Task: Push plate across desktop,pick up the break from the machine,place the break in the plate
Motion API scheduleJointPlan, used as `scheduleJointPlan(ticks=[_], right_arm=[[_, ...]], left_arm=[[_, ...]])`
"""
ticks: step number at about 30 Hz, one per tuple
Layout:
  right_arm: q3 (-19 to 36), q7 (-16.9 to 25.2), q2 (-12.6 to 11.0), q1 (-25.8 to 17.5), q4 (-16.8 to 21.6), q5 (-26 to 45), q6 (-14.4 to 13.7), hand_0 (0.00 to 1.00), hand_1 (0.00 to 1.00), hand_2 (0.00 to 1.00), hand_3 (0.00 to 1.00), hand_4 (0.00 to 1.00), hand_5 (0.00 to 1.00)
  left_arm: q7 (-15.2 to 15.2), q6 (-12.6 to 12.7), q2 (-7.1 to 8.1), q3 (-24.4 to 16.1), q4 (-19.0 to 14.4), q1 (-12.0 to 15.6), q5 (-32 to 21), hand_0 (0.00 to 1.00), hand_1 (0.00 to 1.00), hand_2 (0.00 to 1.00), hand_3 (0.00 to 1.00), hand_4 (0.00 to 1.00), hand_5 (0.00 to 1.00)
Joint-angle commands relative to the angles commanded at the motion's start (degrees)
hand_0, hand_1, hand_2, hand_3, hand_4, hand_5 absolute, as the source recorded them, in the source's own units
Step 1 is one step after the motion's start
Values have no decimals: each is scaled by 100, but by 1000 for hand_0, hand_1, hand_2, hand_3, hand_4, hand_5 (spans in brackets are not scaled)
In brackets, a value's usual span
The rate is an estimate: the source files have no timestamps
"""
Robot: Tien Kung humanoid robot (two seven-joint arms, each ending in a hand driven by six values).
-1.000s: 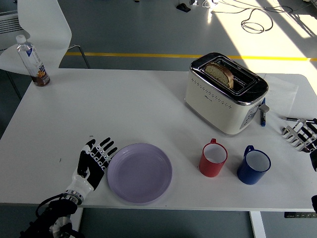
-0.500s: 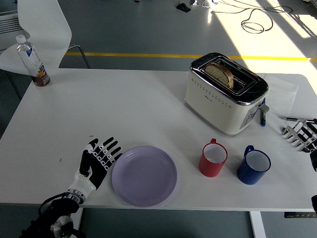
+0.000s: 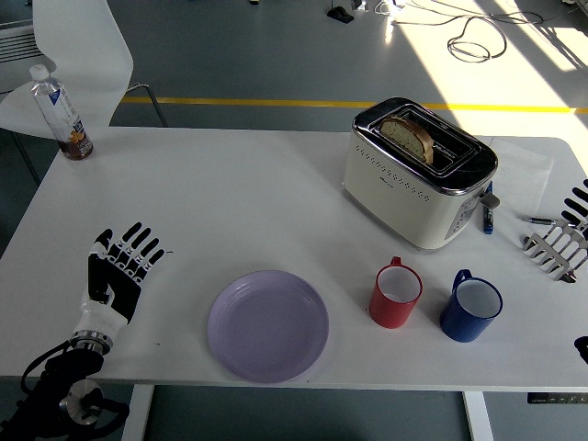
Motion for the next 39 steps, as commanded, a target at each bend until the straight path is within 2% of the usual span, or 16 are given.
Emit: scheduleJointPlan(ticks=[3,5,6,10,12,14,17,20,23,26,29,30,33,35,36,39], right_arm=[[-291,-263,-262,307,229,-745,-251,812,778,821,799,703,407],[-612,-607,-519,657,360,-1229,-290,812,778,821,799,703,407],[-699,-704,-562,761,376,-1452,-289,850,828,906,864,767,365],[-1340,-1324,-767,1467,293,-2421,-63,850,828,906,864,767,365],[-1652,-1586,-739,1847,190,-2905,118,875,854,901,914,811,335],[-1775,-1673,-727,2037,159,-3337,188,875,854,901,914,811,335],[-2247,-2003,-452,2668,-45,-4082,525,875,854,901,914,811,335],[-2427,-2097,-314,2937,-94,-4758,638,877,842,871,914,843,317],[-2707,-2328,-37,3340,-285,-5330,918,877,842,871,914,843,317],[-2865,-2440,127,3571,-492,-5530,1071,870,830,855,904,855,316],[-3137,-2530,375,3878,-961,-5545,1150,870,830,855,904,855,316],[-3210,-2548,438,3951,-1104,-5533,1141,813,756,757,868,863,313],[-3331,-2588,547,4075,-1370,-5496,1146,813,756,757,868,863,313],[-3461,-2666,719,4250,-1795,-5449,1239,813,756,757,868,863,313],[-3478,-2682,750,4279,-1905,-5449,1261,798,733,722,860,867,319],[-3525,-2746,924,4459,-2332,-5483,1287,798,733,722,860,867,319]], left_arm=[[15,21,0,-258,-59,8,45,805,811,848,767,568,998],[26,68,0,-448,-85,-3,68,805,811,848,767,568,998],[27,75,0,-477,-89,-4,67,805,806,843,760,572,998],[47,100,0,-565,-147,26,17,805,806,843,760,572,998],[50,112,0,-589,-155,37,16,804,805,843,756,572,998],[50,115,0,-596,-157,40,16,804,805,843,756,572,998],[46,126,0,-609,-145,68,4,804,805,843,756,572,998],[38,132,0,-588,-141,85,-5,803,804,840,753,566,998],[45,131,0,-576,-130,123,-8,803,804,840,753,566,998],[46,131,0,-576,-127,152,-5,802,802,838,751,556,998],[44,138,0,-573,-129,182,-4,802,802,838,751,556,998],[44,139,0,-569,-132,186,-3,802,798,836,747,556,998],[43,141,0,-563,-135,195,-1,802,798,836,747,556,998],[42,146,0,-559,-137,216,1,802,798,836,747,556,998],[42,146,0,-558,-138,220,2,802,797,835,743,551,998],[43,148,0,-557,-135,240,-1,802,797,835,743,551,998]])
